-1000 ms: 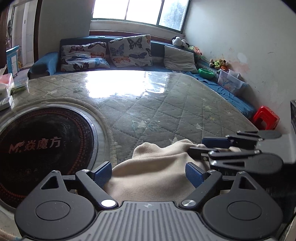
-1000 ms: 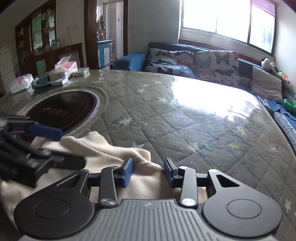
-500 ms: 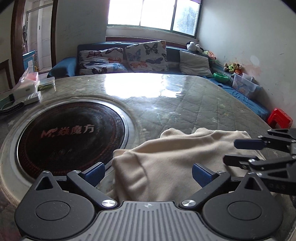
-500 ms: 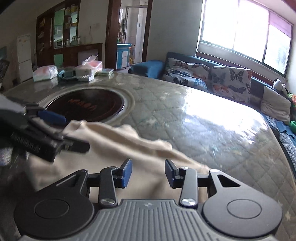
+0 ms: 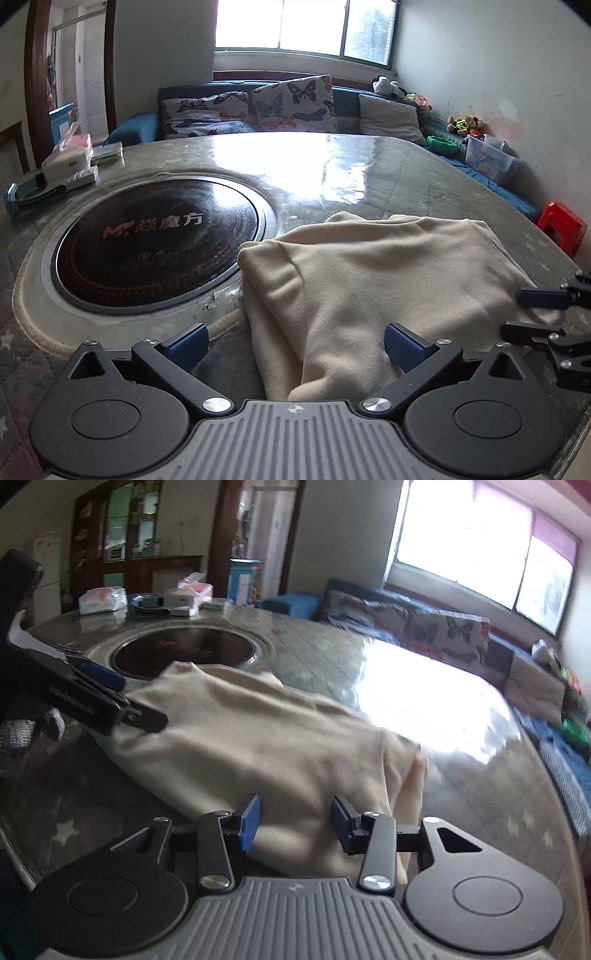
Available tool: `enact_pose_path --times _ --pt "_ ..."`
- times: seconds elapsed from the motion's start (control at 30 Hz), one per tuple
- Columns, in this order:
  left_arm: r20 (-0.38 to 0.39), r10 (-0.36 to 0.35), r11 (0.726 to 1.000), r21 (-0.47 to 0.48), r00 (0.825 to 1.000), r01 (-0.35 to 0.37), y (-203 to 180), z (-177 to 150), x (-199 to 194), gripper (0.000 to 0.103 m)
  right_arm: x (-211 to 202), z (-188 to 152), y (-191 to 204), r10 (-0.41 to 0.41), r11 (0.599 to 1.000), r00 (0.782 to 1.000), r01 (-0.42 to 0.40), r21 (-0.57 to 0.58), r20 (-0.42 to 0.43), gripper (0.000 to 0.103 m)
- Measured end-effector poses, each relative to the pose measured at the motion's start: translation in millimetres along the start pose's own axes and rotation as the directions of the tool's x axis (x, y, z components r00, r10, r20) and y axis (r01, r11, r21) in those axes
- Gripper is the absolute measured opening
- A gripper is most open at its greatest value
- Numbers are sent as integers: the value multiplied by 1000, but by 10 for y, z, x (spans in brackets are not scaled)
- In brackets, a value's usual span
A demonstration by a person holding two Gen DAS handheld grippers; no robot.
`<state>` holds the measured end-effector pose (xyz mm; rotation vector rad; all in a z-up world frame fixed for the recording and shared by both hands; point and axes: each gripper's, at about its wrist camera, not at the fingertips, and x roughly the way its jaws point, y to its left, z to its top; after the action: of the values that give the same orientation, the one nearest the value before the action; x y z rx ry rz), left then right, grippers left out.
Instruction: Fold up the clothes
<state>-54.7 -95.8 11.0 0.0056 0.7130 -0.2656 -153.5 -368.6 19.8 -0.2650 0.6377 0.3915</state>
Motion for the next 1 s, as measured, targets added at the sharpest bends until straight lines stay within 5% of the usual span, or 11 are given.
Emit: enact_pose_path --times 0.3,0.67,1.0 --pt "-7 6 999 -47 1000 -6 109 -53 -83 103 -139 -132 -257 39 990 999 -36 139 -22 43" --pt "5 21 990 -143 1000 -20 369 -86 -195 103 -82 307 143 115 993 993 -114 -38 17 43" --pt "37 11 972 -236 999 -2 670 92 -330 101 91 622 776 267 936 964 -257 -239 10 43"
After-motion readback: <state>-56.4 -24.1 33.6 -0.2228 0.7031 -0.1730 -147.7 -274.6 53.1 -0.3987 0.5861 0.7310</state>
